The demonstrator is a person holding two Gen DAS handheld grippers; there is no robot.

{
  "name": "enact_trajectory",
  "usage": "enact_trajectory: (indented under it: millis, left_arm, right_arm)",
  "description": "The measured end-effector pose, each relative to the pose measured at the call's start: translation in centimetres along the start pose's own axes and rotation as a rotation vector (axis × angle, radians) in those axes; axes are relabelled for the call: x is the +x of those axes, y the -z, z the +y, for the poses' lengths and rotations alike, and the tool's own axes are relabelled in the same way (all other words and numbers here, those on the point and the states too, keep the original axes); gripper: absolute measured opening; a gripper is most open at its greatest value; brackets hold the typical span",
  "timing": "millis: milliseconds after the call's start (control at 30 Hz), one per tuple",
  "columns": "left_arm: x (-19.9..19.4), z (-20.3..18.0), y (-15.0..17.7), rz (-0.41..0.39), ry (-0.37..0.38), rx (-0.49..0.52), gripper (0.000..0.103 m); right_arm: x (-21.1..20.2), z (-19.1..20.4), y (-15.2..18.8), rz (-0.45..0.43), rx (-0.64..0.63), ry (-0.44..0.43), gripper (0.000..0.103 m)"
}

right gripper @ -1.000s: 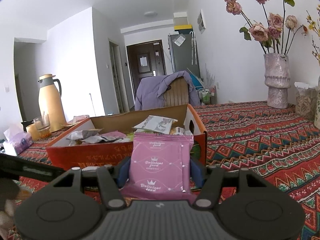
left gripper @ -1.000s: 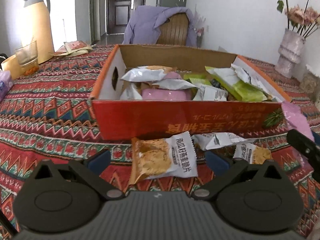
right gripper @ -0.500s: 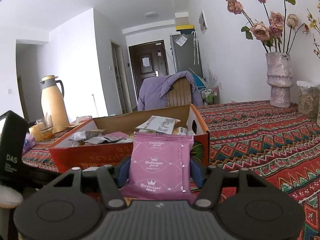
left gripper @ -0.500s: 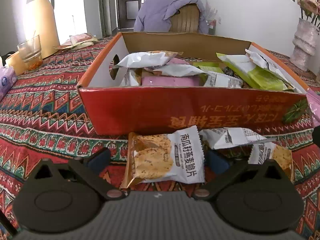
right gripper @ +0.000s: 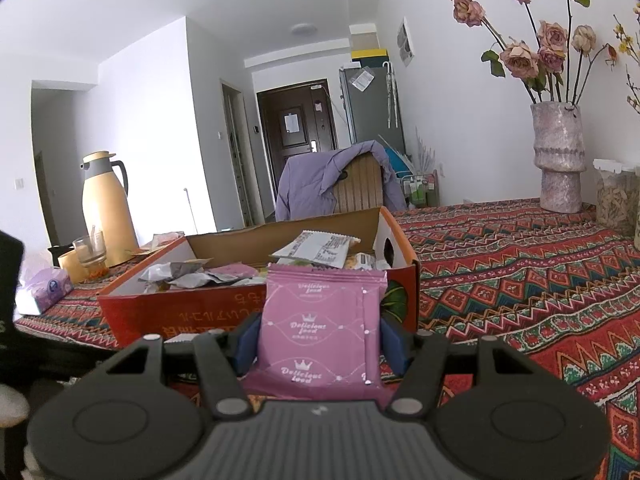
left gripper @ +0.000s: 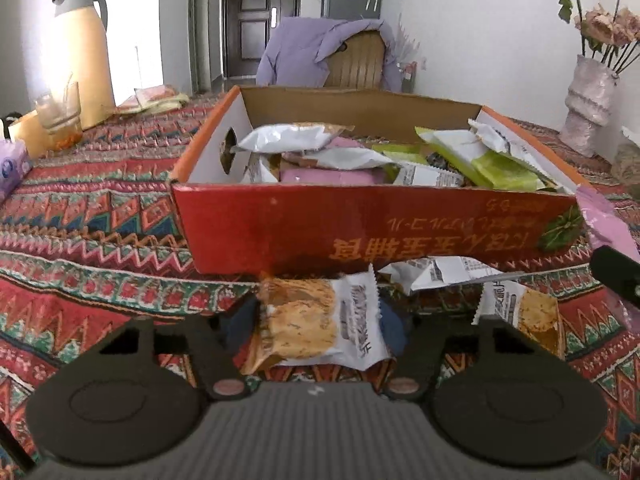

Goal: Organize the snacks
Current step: 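Grasp a cracker packet with the left gripper while the right holds the pink packet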

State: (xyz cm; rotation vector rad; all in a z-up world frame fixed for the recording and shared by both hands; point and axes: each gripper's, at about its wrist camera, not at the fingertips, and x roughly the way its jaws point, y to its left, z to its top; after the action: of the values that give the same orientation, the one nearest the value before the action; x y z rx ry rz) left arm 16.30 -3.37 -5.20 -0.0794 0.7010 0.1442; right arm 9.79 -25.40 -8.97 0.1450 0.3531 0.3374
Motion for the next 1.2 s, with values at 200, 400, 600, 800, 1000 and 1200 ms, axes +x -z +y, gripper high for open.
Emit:
enact_trajectory:
  millis: [200, 400, 600, 800, 1000, 1200]
  left_arm:
    - [-1.3, 0.6, 0.7, -0.018, 0.016, 0.013, 0.052]
    - [-3.1, 1.3, 1.5, -0.057, 0.041, 0.022, 0.046]
    - [-5.5, 2.0, 2.5, -0.11, 0.054, 0.038, 0.045]
    - [-7.2, 2.3, 3.0, -0.158, 0.067, 0.029, 0.045]
    - [-8.4, 2.0, 2.6, -0.2, 0.084, 0.032, 0.045]
    - [-9.0, 2.0, 2.0, -0.23, 0.11, 0.022, 0.045]
  right_arm:
    - [0.0, 0.0, 0.0, -0.001, 0.002, 0.0, 0.061]
    - [0.0, 0.0, 0.0, -0.001, 0.003, 0.0, 0.061]
    - [0.0, 0.0, 0.0, -0.003, 0.002, -0.001, 0.061]
    - [-0.3, 0.2, 0.1, -0.023, -0.009, -0.018, 0.061]
    - [-0.7, 1.0, 0.0, -0.05, -0.047, -0.046, 0.061]
    - [-1.2, 2.3, -0.5, -0.073, -0.107, -0.046, 0.061]
